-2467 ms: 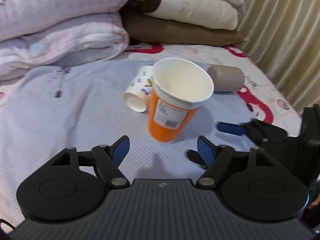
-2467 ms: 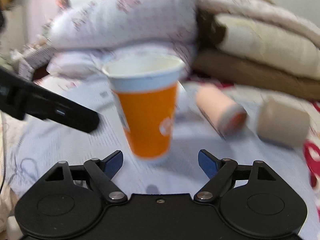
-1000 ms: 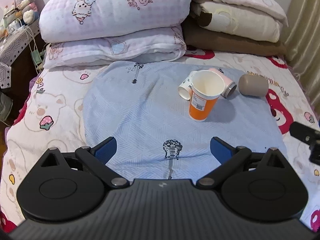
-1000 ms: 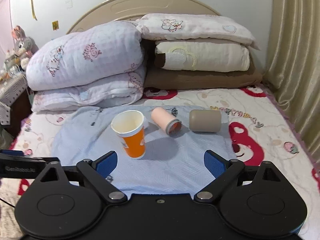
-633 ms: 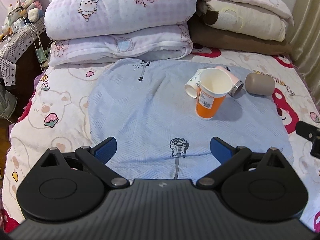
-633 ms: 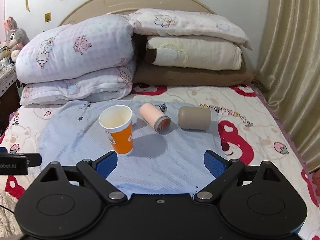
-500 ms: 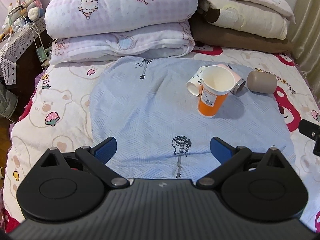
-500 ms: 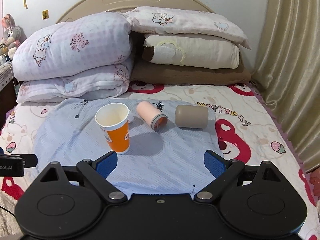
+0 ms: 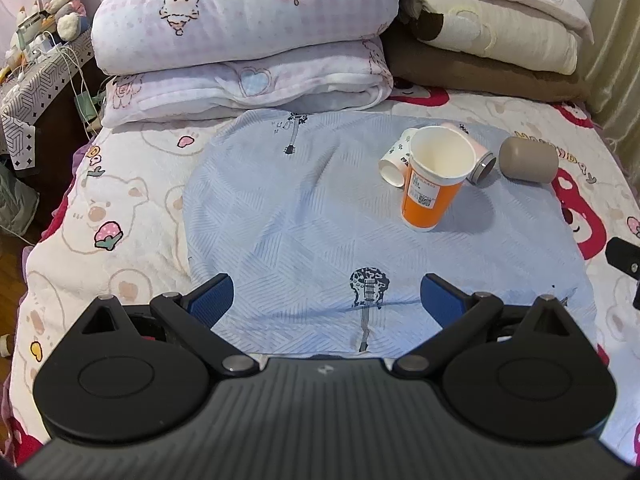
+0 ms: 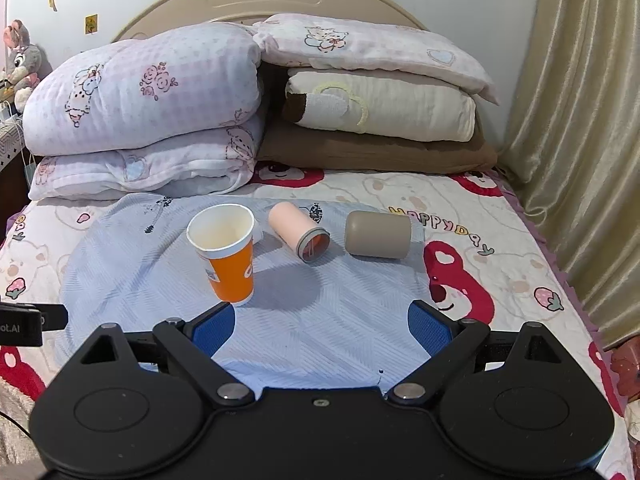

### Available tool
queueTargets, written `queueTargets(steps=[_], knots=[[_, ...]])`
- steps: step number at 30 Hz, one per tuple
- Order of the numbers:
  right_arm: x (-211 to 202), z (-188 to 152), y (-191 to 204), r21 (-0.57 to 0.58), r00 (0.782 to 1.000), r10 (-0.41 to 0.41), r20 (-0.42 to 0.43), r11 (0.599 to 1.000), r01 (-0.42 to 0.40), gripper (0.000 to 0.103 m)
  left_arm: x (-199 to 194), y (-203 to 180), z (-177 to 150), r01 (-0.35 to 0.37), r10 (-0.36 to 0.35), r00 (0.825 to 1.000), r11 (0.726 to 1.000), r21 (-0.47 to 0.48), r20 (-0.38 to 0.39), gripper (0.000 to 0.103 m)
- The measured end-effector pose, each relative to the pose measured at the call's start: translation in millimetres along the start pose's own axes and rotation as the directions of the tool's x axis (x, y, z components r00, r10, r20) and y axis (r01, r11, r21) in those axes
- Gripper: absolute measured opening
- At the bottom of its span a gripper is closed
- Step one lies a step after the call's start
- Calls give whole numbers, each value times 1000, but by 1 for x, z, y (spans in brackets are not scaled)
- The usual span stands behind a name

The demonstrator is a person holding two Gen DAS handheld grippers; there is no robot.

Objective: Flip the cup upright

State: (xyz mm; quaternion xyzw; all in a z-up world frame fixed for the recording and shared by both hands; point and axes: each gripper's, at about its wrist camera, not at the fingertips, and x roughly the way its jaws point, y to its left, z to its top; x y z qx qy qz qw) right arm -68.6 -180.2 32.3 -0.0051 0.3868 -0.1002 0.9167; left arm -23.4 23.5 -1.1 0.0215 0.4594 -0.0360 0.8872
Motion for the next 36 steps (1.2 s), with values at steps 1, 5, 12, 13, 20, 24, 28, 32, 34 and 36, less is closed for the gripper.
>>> queueTargets(steps=[1, 5, 12, 13, 20, 24, 28, 32, 34, 36], knots=[[1, 0, 0, 0, 1000, -1, -2, 1000, 1, 96, 0, 0, 0, 0, 0, 1000, 1000, 1, 0, 101], [5, 0, 2, -3, 1000, -6, -8, 1000, 6, 96, 1, -2, 0, 3, -3, 1000, 1000, 10, -2, 101], [5, 0, 4, -16, 1000, -5, -9, 1000, 4, 96, 2, -1, 1, -1, 2, 1000, 1000, 15, -10, 101], [5, 0, 4, -18, 1000, -5, -9, 1000, 5, 96, 2, -1, 1, -2, 2, 1000, 1000, 16, -12, 101], [3, 0, 4, -17, 1000, -9, -1, 1000, 9, 96, 2, -1, 1, -5, 5, 1000, 1000, 31, -12, 101], [1, -1, 3, -20, 1000, -11, 3, 1000, 11, 96, 3, 0, 0, -5, 5, 1000, 1000, 27, -13, 101], [0, -1, 0, -8, 1000, -11, 7, 1000, 11, 96, 2, 0, -1, -13, 13, 1000, 1000, 25, -11, 101], [0, -2, -2, -10, 1000, -12, 5, 1000, 12, 96, 1, -1, -1, -15, 15, 1000, 999, 33, -8, 101], [0, -2, -1, -11, 1000, -11, 3, 1000, 11, 96, -1, -3, 0, -24, 24, 1000, 999, 46, 2, 101], [0, -2, -1, -10, 1000, -10, 3, 1000, 10, 96, -3, -5, 0, -25, 25, 1000, 998, 54, 11, 101]])
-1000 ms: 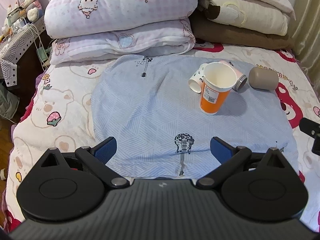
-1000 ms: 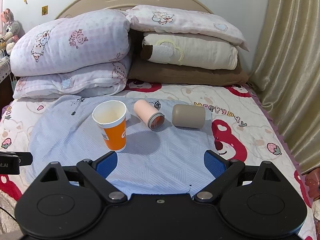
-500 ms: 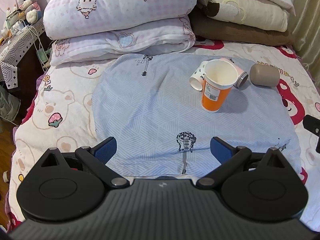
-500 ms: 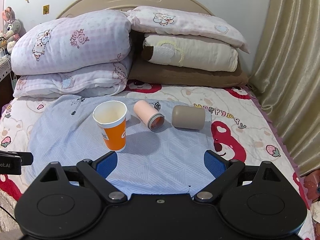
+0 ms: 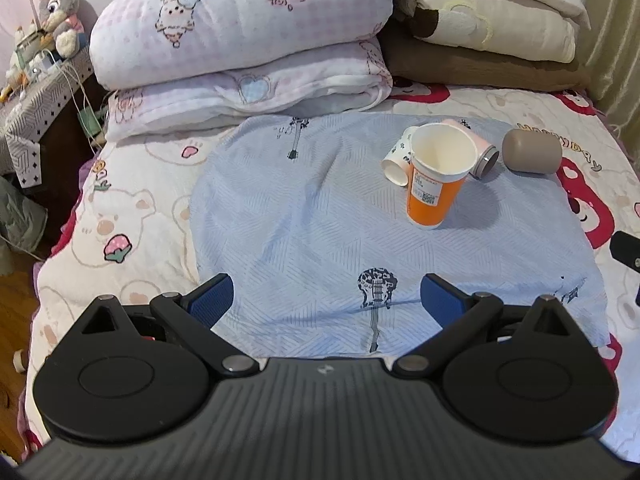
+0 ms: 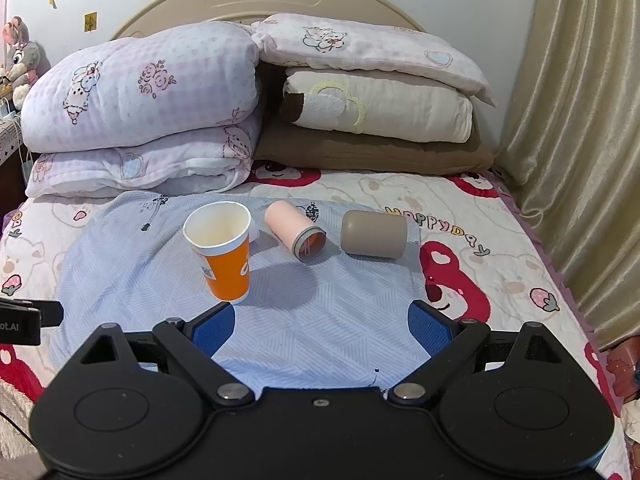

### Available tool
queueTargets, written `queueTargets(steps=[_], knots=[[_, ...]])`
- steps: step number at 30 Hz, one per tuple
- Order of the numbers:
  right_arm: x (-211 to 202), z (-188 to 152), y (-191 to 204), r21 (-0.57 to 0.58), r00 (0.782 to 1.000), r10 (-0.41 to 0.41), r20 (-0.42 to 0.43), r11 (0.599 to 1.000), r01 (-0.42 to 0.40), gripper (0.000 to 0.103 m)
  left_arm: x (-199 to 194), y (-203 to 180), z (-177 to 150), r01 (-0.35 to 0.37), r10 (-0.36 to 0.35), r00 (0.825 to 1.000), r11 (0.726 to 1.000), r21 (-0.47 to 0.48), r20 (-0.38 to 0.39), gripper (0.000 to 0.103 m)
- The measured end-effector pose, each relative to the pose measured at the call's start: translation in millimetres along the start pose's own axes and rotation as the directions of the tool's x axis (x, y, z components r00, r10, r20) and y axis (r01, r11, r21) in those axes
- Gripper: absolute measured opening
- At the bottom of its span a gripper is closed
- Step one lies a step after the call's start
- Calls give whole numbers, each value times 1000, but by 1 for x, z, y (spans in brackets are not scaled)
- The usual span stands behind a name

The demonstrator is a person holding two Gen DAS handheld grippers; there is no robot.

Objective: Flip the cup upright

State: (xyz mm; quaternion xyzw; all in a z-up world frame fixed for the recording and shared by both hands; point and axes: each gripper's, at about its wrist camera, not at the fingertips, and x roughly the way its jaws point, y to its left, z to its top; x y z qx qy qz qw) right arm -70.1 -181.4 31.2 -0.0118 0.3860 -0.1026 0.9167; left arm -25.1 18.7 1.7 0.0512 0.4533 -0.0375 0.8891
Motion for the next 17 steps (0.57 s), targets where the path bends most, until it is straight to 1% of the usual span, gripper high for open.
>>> queueTargets(steps=[7, 17], knots=[[1, -1, 1, -3, 1000, -2, -2, 1000, 2, 96, -3, -5, 0, -2, 2, 1000, 1000, 19, 6, 101], [1, -2, -1, 2, 1000, 0, -3, 1000, 0, 96, -4, -5, 0, -5, 5, 1000, 1000, 17, 11, 101]])
